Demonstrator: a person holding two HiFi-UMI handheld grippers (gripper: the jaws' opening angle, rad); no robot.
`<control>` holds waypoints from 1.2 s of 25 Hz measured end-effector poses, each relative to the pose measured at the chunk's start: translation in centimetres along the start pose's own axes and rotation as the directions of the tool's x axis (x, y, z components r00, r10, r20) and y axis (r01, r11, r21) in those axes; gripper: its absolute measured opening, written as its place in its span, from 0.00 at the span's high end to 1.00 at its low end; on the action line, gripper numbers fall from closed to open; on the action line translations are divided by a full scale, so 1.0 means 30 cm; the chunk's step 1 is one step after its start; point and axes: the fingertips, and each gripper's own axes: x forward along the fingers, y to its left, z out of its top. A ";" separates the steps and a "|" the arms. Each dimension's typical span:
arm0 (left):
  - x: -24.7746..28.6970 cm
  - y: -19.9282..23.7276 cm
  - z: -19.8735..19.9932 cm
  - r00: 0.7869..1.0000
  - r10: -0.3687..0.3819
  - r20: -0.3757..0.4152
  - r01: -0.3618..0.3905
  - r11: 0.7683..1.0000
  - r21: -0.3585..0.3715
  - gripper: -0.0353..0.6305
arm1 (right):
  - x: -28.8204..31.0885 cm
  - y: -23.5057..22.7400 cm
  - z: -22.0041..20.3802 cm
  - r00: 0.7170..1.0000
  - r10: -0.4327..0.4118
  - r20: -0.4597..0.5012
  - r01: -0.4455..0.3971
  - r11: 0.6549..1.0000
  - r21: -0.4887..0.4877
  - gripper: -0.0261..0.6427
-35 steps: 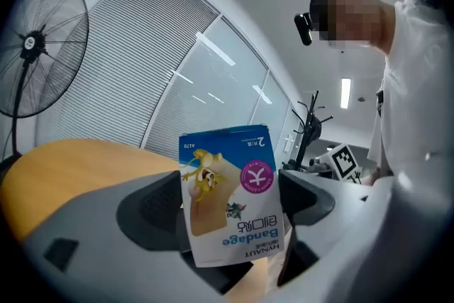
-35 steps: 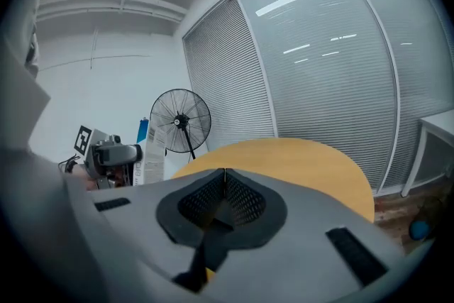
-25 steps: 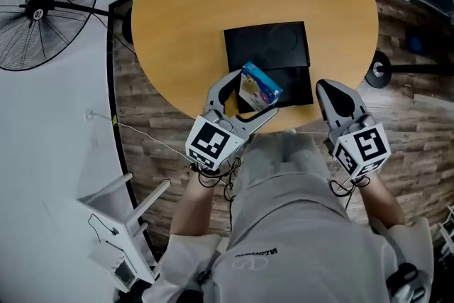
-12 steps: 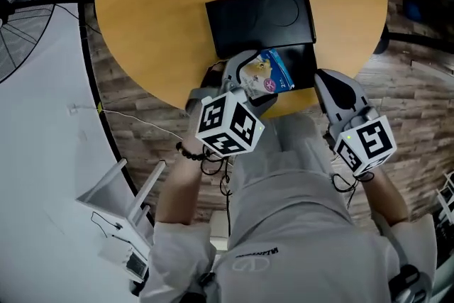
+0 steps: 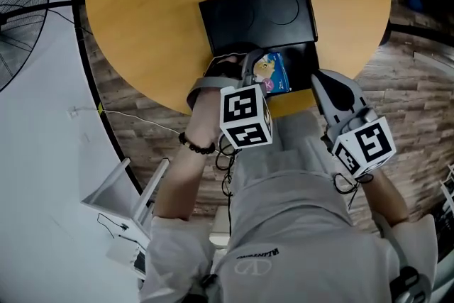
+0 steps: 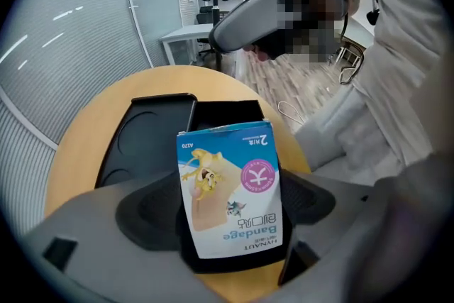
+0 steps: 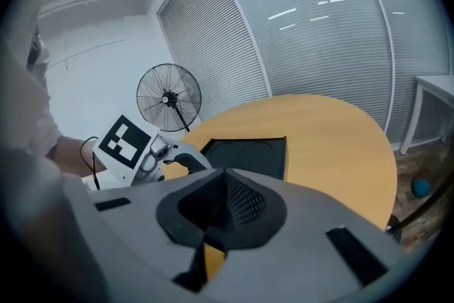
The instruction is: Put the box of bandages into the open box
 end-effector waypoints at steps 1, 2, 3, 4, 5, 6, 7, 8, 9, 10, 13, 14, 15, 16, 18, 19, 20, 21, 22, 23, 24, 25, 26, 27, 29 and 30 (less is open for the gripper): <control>0.006 -0.005 -0.001 1.000 -0.001 -0.001 0.001 1.000 0.003 0.29 | -0.001 -0.001 -0.006 1.000 -0.001 -0.001 0.001 1.000 0.005 0.94; 0.011 -0.008 -0.002 1.000 -0.002 -0.001 0.002 1.000 0.005 0.29 | -0.003 -0.003 -0.011 1.000 -0.002 -0.001 0.002 1.000 0.011 0.94; 0.015 -0.010 -0.003 1.000 -0.002 0.002 0.002 1.000 0.005 0.29 | -0.005 -0.005 -0.014 1.000 -0.004 0.001 0.004 1.000 0.017 0.94; 0.017 -0.011 -0.003 1.000 0.000 0.007 0.000 1.000 0.003 0.28 | -0.008 -0.006 -0.014 1.000 -0.007 0.005 0.006 1.000 0.020 0.94; 0.018 -0.009 -0.003 1.000 0.002 0.012 -0.002 1.000 0.002 0.28 | -0.010 -0.006 -0.013 1.000 -0.009 0.010 0.009 1.000 0.023 0.94; 0.018 -0.007 -0.004 1.000 0.005 0.014 -0.005 1.000 0.002 0.28 | -0.011 -0.005 -0.011 1.000 -0.011 0.013 0.010 1.000 0.024 0.94; 0.019 -0.005 -0.003 1.000 0.006 0.016 -0.006 1.000 0.005 0.28 | -0.012 -0.004 -0.010 1.000 -0.012 0.016 0.012 1.000 0.026 0.94; 0.020 -0.003 -0.001 1.000 0.006 0.016 -0.006 1.000 0.008 0.28 | -0.013 -0.004 -0.010 1.000 -0.014 0.018 0.013 1.000 0.027 0.94; 0.020 -0.002 0.002 1.000 0.005 0.016 -0.005 1.000 0.011 0.28 | -0.015 -0.004 -0.010 1.000 -0.016 0.019 0.015 0.999 0.028 0.94; 0.020 -0.001 0.005 1.000 0.005 0.015 -0.005 1.000 0.013 0.28 | -0.018 -0.004 -0.009 1.000 -0.018 0.020 0.018 0.999 0.029 0.94; 0.013 0.004 0.018 1.000 0.010 0.018 -0.010 1.000 0.016 0.28 | -0.028 -0.014 -0.006 0.999 -0.024 0.023 0.023 0.999 0.030 0.94; 0.010 0.004 0.024 1.000 0.008 0.023 -0.008 1.000 0.011 0.28 | -0.032 -0.019 -0.006 0.999 -0.025 0.024 0.025 0.999 0.031 0.94; 0.007 0.004 0.029 0.999 0.004 0.032 -0.004 1.000 0.002 0.27 | -0.036 -0.024 -0.006 0.999 -0.027 0.025 0.026 0.999 0.033 0.94; 0.005 0.004 0.032 0.999 -0.001 0.040 0.002 1.000 -0.008 0.26 | -0.038 -0.029 -0.007 0.999 -0.029 0.026 0.028 0.999 0.036 0.94; 0.002 0.008 0.032 0.999 -0.003 0.045 0.004 1.000 -0.023 0.22 | -0.038 -0.037 -0.008 0.999 -0.033 0.027 0.032 0.999 0.038 0.94; -0.002 0.013 0.029 0.999 0.002 0.045 -0.001 1.000 -0.026 0.22 | -0.037 -0.039 -0.006 0.999 -0.034 0.028 0.033 0.999 0.037 0.94; -0.009 0.018 0.027 0.999 0.008 0.047 -0.006 0.999 -0.033 0.22 | -0.038 -0.039 -0.002 0.999 -0.034 0.031 0.033 0.999 0.035 0.94; -0.023 0.021 0.028 0.998 0.014 0.062 -0.011 0.999 -0.048 0.22 | -0.041 -0.037 0.004 0.999 -0.033 0.035 0.032 0.999 0.033 0.94; -0.045 0.025 0.033 0.995 0.023 0.095 -0.015 0.997 -0.078 0.22 | -0.047 -0.035 0.014 0.999 -0.033 0.043 0.031 0.999 0.029 0.94; -0.079 0.032 0.042 0.989 0.042 0.145 -0.024 0.992 -0.120 0.22 | -0.058 -0.034 0.028 0.998 -0.035 0.055 0.034 0.999 0.026 0.94; -0.123 0.045 0.052 0.975 0.078 0.207 -0.042 0.984 -0.171 0.23 | -0.072 -0.035 0.048 0.997 -0.042 0.071 0.041 0.999 0.022 0.94; -0.178 0.064 0.058 0.953 0.134 0.270 -0.073 0.972 -0.224 0.27 | -0.089 -0.038 0.072 0.994 -0.053 0.093 0.051 0.999 0.018 0.94; -0.237 0.087 0.059 0.923 0.207 0.323 -0.117 0.954 -0.277 0.39 | -0.107 -0.044 0.102 0.991 -0.066 0.120 0.065 0.998 0.013 0.94; -0.297 0.113 0.051 0.887 0.289 0.361 -0.171 0.930 -0.325 0.53 | -0.126 -0.051 0.135 0.985 -0.080 0.151 0.080 0.997 0.007 0.94; -0.412 0.156 0.029 0.802 0.441 0.403 -0.278 0.872 -0.402 0.81 | -0.167 -0.068 0.206 0.970 -0.104 0.218 0.108 0.994 -0.006 0.94; -0.471 0.168 0.026 0.757 0.498 0.424 -0.315 0.846 -0.430 0.87 | -0.191 -0.074 0.242 0.962 -0.116 0.248 0.123 0.992 -0.012 0.94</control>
